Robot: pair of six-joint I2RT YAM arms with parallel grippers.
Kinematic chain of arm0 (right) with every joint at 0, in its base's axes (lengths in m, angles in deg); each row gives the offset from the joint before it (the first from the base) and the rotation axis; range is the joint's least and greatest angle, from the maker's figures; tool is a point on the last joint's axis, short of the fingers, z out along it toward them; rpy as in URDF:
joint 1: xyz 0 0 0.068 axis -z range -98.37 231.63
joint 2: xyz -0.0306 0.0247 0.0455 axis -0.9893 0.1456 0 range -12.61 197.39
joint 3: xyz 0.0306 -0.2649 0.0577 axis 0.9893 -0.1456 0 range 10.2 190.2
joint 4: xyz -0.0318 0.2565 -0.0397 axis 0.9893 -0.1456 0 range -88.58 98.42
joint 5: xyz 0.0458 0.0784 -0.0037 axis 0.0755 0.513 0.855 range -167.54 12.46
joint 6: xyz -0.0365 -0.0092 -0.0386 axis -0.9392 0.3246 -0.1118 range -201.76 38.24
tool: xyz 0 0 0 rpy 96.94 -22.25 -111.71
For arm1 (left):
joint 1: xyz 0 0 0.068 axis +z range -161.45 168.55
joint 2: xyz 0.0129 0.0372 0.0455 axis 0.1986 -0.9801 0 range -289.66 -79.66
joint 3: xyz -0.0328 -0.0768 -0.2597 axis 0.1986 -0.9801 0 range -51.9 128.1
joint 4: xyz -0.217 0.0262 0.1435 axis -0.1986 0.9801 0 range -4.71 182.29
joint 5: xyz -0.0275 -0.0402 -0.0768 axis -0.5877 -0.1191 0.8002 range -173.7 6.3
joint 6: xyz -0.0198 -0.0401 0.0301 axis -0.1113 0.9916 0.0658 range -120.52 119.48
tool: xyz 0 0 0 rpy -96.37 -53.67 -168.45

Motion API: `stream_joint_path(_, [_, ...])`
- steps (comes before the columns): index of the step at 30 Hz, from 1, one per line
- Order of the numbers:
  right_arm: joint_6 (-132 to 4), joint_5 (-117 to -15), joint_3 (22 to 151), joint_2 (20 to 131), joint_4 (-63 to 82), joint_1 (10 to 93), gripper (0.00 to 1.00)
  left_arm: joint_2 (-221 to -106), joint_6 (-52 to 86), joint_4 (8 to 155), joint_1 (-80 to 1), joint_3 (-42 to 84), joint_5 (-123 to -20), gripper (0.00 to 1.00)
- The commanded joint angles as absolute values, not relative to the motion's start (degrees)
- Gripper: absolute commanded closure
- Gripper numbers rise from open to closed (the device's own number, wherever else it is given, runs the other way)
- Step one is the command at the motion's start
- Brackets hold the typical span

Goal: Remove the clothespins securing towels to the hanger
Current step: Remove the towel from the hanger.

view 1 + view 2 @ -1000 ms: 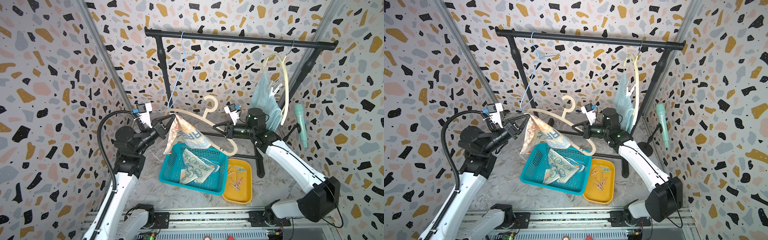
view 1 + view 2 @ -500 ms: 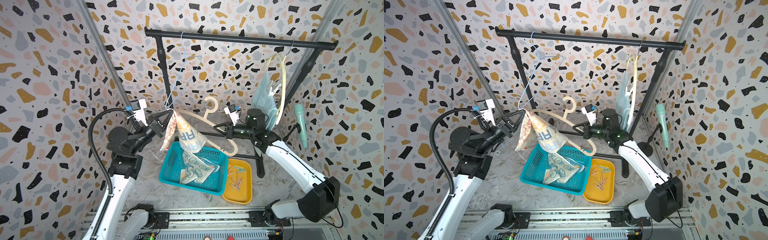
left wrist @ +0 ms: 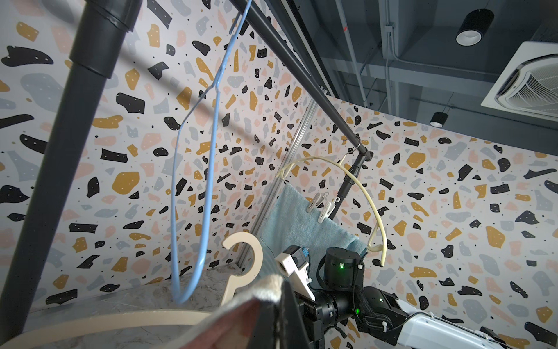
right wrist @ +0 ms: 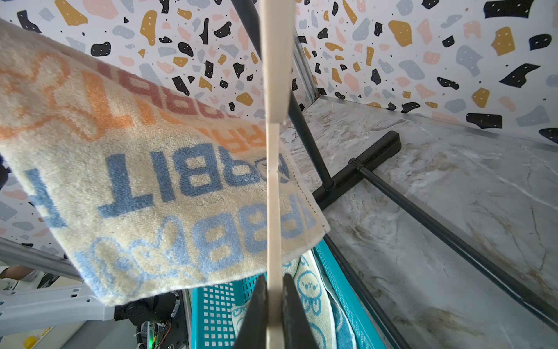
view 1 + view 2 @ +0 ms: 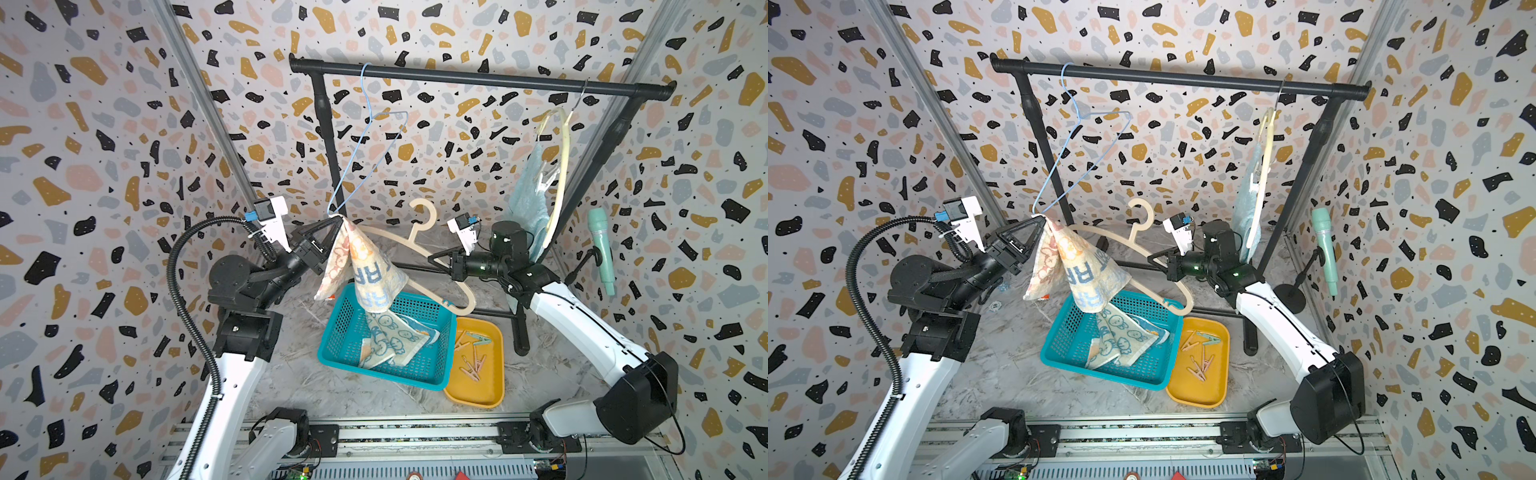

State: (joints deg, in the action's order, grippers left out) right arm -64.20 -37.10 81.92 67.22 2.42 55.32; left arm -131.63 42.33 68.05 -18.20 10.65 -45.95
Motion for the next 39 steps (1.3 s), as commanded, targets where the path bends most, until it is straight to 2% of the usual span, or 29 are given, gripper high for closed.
stream_joint_path(1, [-64.95, -38.97, 81.39, 64.88, 2.61, 55.94, 1.00, -130.61, 40.96, 66.21, -17.87, 12.70, -46.51, 1.00])
stream_joint_path(21, [-66.94, -45.93, 78.00, 62.81, -0.52, 57.52, 1.00, -130.02, 39.36, 67.75, -17.85, 13.39, -47.39, 1.00])
stream_joint_path(39, [-66.48, -48.01, 77.37, 60.17, -0.29, 60.61, 1.00, -129.98, 37.89, 69.63, -17.87, 15.62, -47.08, 1.00])
